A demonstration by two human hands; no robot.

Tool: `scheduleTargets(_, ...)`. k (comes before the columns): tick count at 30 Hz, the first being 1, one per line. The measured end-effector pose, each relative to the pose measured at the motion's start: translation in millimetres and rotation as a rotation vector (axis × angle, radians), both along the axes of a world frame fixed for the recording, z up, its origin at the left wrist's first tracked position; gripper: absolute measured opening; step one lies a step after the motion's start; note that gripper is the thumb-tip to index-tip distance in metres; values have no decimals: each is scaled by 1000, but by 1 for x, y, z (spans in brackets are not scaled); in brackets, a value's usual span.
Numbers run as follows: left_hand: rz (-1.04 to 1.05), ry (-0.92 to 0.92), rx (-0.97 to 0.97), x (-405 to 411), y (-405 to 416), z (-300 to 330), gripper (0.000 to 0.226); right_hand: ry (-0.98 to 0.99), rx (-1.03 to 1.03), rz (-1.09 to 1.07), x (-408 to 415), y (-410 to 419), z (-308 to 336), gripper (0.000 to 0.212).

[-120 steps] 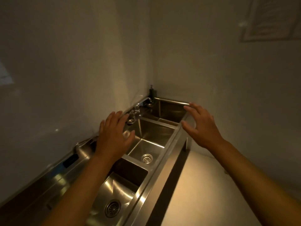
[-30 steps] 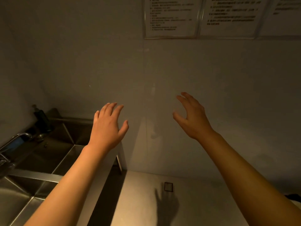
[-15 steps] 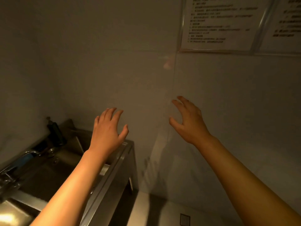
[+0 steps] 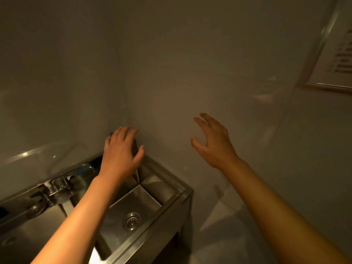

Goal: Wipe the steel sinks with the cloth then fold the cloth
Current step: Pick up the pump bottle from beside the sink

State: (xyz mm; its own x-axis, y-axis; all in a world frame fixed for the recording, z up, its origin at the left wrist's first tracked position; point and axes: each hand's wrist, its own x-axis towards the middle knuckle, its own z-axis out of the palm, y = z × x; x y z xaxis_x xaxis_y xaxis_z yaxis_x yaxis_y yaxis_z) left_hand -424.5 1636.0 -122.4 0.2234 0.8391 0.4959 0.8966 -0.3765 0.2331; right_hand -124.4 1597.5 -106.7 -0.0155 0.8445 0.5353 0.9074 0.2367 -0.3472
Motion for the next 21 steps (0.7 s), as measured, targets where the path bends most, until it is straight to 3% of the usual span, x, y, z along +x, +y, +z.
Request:
scheduleTargets(11, 433, -29, 27, -47, -23, -6, 60, 12, -24, 408, -43, 100, -10, 67)
scheduleTargets(21, 653, -38, 2, -104, -32, -24, 61, 63, -79, 625, -125, 158, -35, 66)
